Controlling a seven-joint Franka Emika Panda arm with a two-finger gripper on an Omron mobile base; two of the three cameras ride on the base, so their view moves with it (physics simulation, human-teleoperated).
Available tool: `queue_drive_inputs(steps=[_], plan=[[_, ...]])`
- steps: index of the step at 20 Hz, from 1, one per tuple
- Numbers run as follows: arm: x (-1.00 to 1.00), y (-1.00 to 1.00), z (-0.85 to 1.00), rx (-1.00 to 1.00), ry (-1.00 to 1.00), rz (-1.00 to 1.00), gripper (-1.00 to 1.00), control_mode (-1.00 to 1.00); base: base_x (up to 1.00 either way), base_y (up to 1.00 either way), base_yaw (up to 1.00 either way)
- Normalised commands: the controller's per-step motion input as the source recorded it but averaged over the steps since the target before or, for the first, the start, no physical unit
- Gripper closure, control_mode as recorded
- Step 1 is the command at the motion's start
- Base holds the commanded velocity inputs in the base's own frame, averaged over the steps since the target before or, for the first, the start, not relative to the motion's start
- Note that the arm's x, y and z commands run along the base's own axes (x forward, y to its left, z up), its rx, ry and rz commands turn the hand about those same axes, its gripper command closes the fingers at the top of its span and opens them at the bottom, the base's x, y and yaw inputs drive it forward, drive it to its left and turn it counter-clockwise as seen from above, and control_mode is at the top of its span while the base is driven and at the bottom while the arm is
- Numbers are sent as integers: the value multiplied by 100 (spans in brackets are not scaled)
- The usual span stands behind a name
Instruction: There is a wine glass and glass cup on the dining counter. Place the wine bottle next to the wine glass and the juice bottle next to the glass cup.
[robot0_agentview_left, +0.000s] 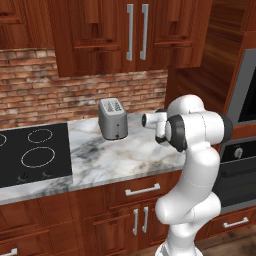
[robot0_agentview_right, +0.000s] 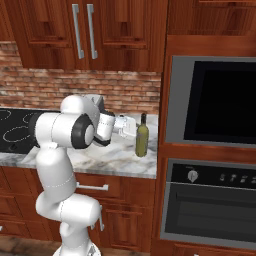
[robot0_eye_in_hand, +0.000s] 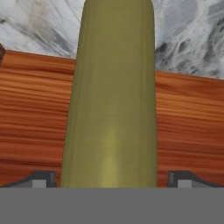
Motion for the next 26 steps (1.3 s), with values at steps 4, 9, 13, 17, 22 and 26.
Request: queue_drive_inputs(steps=[4,9,13,17,22,26], plan=[[0,-8,-10,0,0,0,-100,-100,0,0,0],[0,0,-2,0,0,0,100,-100,0,0,0],[-2,0,0,0,0,0,100,-100,0,0,0],[-47,26,65,0,-6,0,100,-100,0,0,0],[-95,49,100,0,-5,0,100,-100,0,0,0],[-100,51,100,0,0,2,100,-100,0,0,0]])
